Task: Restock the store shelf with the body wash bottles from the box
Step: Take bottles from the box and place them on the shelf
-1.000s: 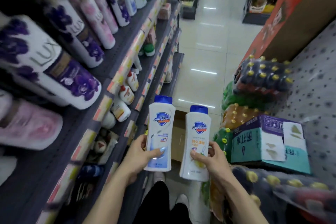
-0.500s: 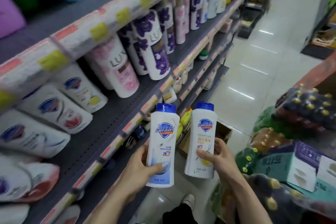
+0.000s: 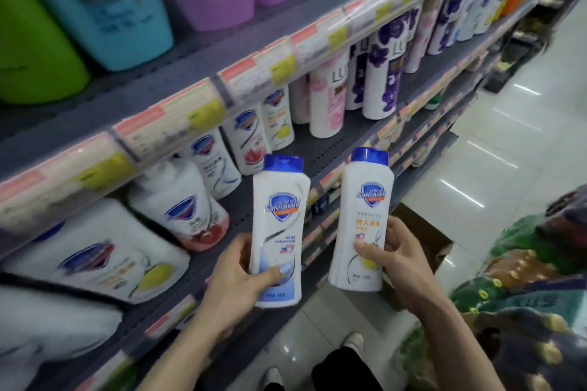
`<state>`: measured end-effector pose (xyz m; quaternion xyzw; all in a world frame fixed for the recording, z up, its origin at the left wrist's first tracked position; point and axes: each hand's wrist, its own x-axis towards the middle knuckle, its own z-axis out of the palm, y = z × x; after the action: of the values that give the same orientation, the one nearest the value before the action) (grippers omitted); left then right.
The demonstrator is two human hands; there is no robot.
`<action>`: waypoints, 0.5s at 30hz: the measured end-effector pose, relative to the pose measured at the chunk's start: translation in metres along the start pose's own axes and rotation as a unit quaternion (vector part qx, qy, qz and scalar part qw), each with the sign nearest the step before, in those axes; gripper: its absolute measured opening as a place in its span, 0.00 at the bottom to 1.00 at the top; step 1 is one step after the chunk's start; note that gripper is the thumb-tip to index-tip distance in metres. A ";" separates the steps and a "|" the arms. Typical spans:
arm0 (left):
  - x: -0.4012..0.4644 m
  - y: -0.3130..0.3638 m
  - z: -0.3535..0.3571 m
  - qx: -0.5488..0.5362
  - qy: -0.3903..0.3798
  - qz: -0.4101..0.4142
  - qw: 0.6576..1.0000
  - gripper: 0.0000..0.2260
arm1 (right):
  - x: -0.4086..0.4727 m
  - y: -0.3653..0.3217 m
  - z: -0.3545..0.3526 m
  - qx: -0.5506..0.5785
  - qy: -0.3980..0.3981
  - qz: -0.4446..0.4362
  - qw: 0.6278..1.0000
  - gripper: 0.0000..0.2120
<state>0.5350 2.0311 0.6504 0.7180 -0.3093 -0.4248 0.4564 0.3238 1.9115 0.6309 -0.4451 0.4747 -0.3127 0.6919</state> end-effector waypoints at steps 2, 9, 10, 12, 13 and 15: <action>0.000 0.001 -0.010 -0.007 0.039 0.011 0.999 0.24 | 0.002 -0.007 0.014 -0.019 -0.018 -0.016 1.000 0.24; 0.018 0.027 -0.003 -0.077 0.157 0.046 0.984 0.19 | 0.048 -0.057 0.033 -0.094 -0.098 -0.085 0.987 0.26; 0.023 0.030 0.001 -0.085 0.173 0.050 0.980 0.19 | 0.058 -0.064 0.034 -0.098 -0.102 -0.092 0.986 0.26; 0.033 0.035 0.008 -0.099 0.206 0.052 0.972 0.18 | 0.079 -0.076 0.035 -0.108 -0.114 -0.103 0.982 0.26; 0.038 0.037 0.011 -0.104 0.225 0.056 0.967 0.18 | 0.088 -0.081 0.036 -0.113 -0.124 -0.108 0.980 0.26; 0.050 0.038 0.018 -0.113 0.265 0.070 0.955 0.19 | 0.108 -0.091 0.038 -0.126 -0.141 -0.115 0.975 0.26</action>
<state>0.5393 1.9678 0.6647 0.7248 -0.1770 -0.2187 0.6289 0.3964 1.7945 0.6790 -0.6199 0.3534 -0.2622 0.6497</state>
